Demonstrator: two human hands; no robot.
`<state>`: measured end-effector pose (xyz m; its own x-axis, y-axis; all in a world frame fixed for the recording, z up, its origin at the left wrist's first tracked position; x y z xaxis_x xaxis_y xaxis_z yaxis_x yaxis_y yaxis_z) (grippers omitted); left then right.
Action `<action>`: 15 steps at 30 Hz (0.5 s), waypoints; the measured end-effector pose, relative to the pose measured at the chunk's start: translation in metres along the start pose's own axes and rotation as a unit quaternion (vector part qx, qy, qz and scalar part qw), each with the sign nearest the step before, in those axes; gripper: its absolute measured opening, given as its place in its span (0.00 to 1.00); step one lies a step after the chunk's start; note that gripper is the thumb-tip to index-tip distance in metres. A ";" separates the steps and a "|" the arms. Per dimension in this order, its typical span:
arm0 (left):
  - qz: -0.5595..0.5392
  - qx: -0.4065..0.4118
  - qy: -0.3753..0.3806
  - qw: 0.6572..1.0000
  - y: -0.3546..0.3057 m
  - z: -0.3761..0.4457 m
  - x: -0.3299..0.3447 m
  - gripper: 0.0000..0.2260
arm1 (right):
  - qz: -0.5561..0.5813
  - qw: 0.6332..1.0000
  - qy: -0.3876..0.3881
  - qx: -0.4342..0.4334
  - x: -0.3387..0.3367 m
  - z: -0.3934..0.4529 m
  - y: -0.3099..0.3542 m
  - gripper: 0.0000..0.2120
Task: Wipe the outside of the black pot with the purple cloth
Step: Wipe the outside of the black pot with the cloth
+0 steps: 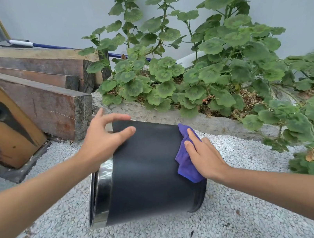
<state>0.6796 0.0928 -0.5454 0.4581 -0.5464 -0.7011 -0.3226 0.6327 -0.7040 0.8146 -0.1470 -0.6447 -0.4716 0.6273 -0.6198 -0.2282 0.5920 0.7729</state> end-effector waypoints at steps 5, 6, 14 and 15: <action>0.026 -0.061 0.062 0.996 -0.012 0.026 -0.002 0.11 | 0.023 0.998 0.042 0.037 0.009 0.007 0.005 0.25; 0.046 -0.062 0.073 0.994 -0.011 0.026 0.000 0.11 | 0.029 0.998 0.047 0.042 0.013 0.004 0.003 0.25; 0.177 -0.027 0.066 0.982 -0.023 0.034 0.020 0.16 | 0.058 0.997 0.040 0.036 0.015 0.003 -0.020 0.25; 0.175 -0.029 0.065 0.982 -0.023 0.036 0.023 0.17 | 0.062 0.997 0.043 0.028 0.014 0.000 -0.023 0.24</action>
<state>0.7275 0.0857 -0.5410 0.2029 -0.3682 -0.9073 -0.4899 0.7641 -0.4197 0.8128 -0.1516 -0.6712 -0.5647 0.6533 -0.5043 -0.1166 0.5418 0.8324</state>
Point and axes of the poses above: each hand's wrist, its own z-axis towards the middle knuckle, its own x-axis out of the palm, y = z × x, the point moved 2 cm from there along z, towards the middle knuckle, and after that the axes turned 13 degrees about z, right-handed, at the moved point
